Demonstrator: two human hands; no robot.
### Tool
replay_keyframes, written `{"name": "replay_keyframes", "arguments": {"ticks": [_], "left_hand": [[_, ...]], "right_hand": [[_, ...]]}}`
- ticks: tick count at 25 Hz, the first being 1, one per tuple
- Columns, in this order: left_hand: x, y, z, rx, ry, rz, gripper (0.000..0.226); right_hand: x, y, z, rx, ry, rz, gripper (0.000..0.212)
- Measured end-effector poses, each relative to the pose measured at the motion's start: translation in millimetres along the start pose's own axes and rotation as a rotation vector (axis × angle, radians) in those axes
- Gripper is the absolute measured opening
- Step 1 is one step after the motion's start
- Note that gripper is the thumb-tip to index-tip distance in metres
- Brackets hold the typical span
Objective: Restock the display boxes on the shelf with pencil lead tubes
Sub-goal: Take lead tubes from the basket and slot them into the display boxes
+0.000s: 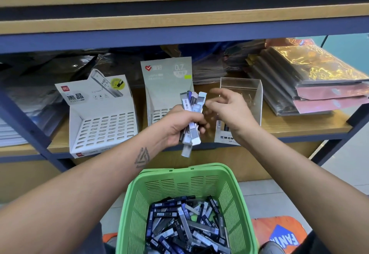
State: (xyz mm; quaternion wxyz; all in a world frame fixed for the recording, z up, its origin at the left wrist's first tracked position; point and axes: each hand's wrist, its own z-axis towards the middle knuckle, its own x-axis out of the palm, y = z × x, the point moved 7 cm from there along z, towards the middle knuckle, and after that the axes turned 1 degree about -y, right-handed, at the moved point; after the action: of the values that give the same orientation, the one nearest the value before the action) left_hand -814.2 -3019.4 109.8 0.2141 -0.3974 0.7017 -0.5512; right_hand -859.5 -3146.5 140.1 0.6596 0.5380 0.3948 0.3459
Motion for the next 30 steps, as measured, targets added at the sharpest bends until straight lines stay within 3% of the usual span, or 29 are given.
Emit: {"name": "replay_keyframes", "arguments": {"ticks": [8,12,16,22,27,30], "left_hand": [[-52.0,-1.0,-29.9,-0.04,-0.007,-0.029,0.012],[-79.5,3.1,-41.9,-0.059,-0.013,-0.019,0.005],[-99.1,6.2,-49.1,-0.091,-0.065,-0.033,0.007],[-123.4,-13.0,-53.4,-0.01,-0.205,-0.037,0.019],[-132.0,-29.3,-53.7,-0.032,-0.282,0.052,0.018],[-153.1,-27.4,-46.3,-0.07,-0.406,0.131,0.026]], "right_hand": [[62.5,18.1,19.4,0.051,0.175,0.054,0.013],[72.1,12.7,28.2,0.089,0.128,0.091,0.008],[72.1,13.2,36.4,0.062,0.076,0.148,0.012],[90.3,24.6,42.4,0.06,0.206,0.171,0.02],[88.1,27.8,55.4,0.045,0.02,0.167,0.017],[80.5,31.6,65.4,-0.042,-0.047,0.117,0.016]]}}
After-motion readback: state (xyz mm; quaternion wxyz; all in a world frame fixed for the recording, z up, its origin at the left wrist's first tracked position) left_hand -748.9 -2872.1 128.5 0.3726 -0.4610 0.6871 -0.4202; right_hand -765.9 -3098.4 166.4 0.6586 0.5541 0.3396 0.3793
